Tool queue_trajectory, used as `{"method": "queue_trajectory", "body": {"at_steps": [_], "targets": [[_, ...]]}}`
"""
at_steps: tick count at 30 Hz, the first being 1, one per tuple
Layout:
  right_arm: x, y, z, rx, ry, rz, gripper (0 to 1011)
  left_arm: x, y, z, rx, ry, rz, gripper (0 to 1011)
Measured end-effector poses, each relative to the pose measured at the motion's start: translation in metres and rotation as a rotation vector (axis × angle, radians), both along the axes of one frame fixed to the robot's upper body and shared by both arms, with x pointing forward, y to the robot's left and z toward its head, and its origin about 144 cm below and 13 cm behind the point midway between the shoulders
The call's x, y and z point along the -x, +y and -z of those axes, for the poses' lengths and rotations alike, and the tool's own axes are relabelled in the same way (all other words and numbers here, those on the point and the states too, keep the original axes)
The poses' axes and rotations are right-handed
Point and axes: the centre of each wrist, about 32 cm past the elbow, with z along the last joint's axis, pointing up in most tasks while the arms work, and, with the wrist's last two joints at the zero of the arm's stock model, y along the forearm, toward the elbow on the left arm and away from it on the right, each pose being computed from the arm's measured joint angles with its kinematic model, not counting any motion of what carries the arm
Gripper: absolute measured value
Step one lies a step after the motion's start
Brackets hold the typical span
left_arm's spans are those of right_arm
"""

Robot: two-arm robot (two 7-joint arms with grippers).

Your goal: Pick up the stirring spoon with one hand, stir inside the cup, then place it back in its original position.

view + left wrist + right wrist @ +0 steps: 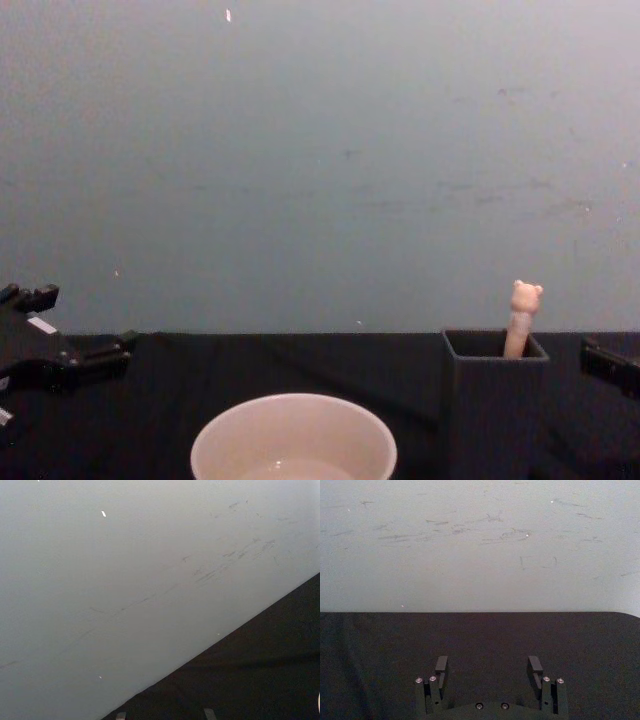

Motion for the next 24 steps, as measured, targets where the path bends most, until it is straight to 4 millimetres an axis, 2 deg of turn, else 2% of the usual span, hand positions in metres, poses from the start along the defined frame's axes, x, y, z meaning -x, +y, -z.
{"method": "queue_trajectory", "body": {"at_steps": [24], "targets": [[0.0000, 0.0000, -0.0004, 0.001, -0.003, 0.000, 1002, 0.0000, 0.0000, 0.0000, 0.000, 0.000, 0.000, 1001]]}}
